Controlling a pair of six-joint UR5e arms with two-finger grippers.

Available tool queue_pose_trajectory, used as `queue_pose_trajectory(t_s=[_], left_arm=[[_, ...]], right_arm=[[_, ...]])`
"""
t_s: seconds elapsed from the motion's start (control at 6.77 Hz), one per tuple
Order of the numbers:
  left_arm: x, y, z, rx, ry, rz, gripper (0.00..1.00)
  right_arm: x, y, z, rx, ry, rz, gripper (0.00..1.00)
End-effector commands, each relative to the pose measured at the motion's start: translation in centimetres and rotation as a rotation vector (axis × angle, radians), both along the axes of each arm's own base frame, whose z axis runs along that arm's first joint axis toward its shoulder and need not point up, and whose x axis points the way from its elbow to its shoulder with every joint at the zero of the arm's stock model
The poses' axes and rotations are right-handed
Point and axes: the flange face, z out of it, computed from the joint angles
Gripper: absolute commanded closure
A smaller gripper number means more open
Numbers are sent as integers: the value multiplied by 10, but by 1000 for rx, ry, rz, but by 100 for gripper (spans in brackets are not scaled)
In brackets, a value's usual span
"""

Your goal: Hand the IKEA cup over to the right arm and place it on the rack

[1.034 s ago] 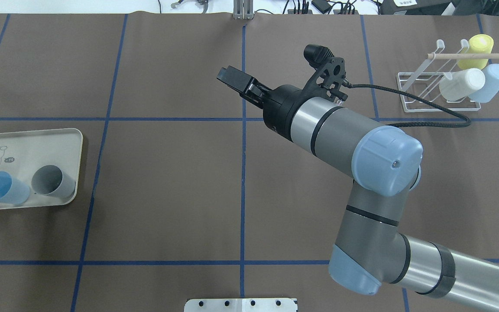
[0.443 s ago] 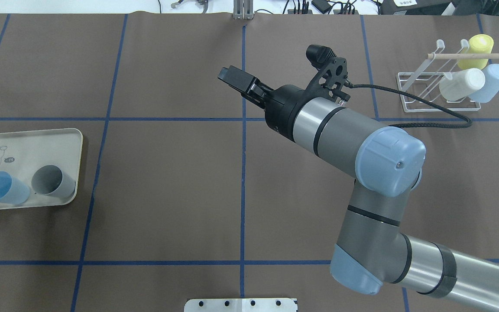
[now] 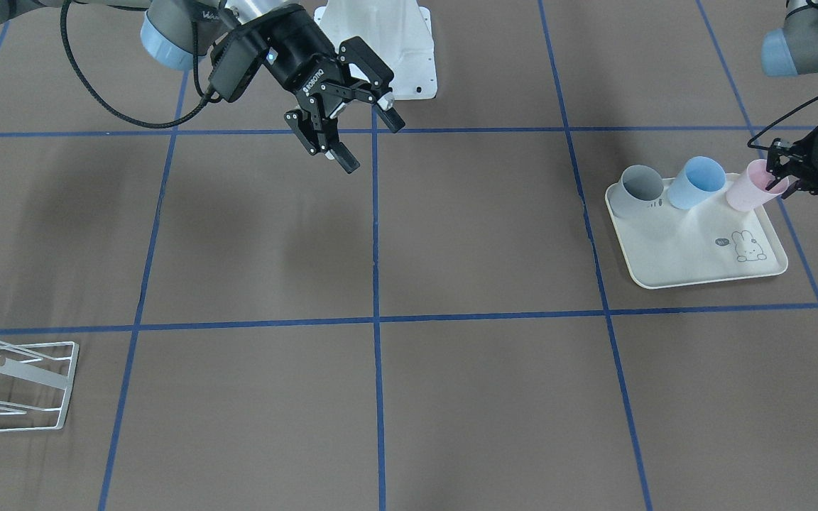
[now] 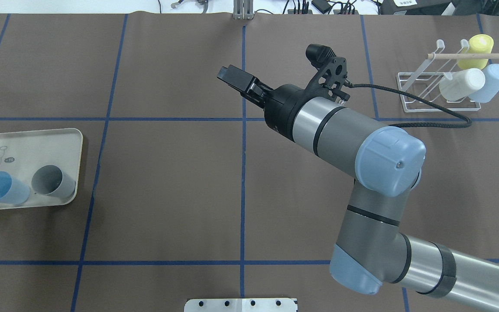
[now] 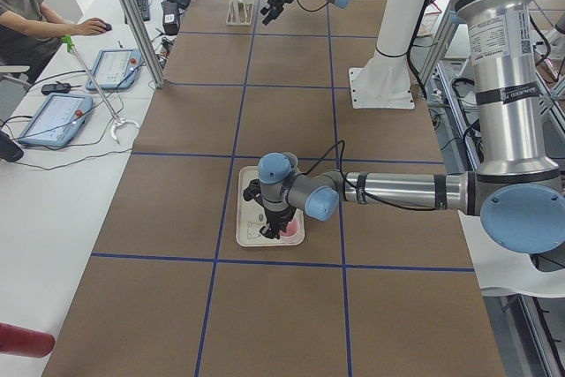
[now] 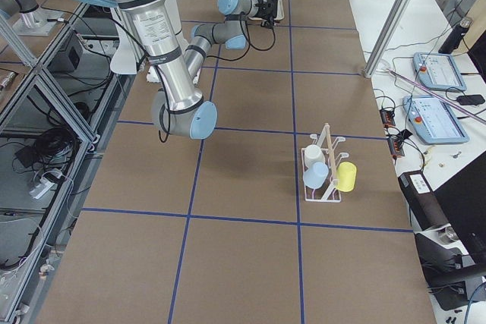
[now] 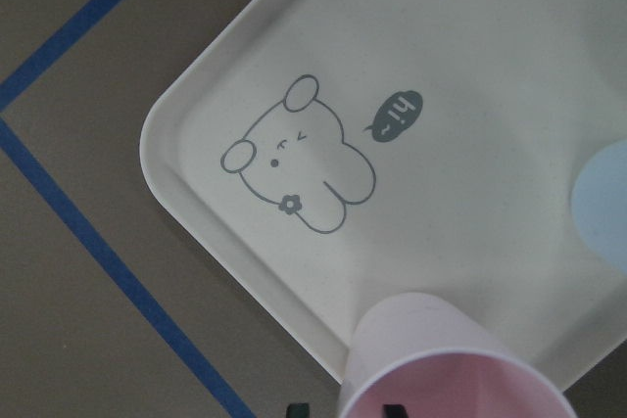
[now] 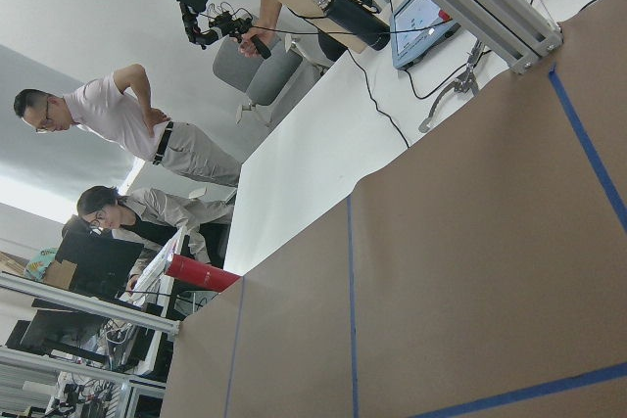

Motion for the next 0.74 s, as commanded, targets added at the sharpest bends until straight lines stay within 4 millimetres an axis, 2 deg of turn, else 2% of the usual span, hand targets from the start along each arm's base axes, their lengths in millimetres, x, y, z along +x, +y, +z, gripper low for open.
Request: queue_pose_trajectory(t_s=[0.0,0.3,0.44,0.59], left_arm=[[2,0,-2,1,0,5,99],[-3,-3,-11,17,2,5,100],[-43,-14,-21,36,-5,-92,100],[-92,-24,-31,53,-2,-208,100]], right_arm=[[0,1,-3,0,-9,-2,0],[1,1,-4,1,-12,-2,0],[2,2,-5,5,-20,-2,0],[4,3,-7,8,-28,-2,0]])
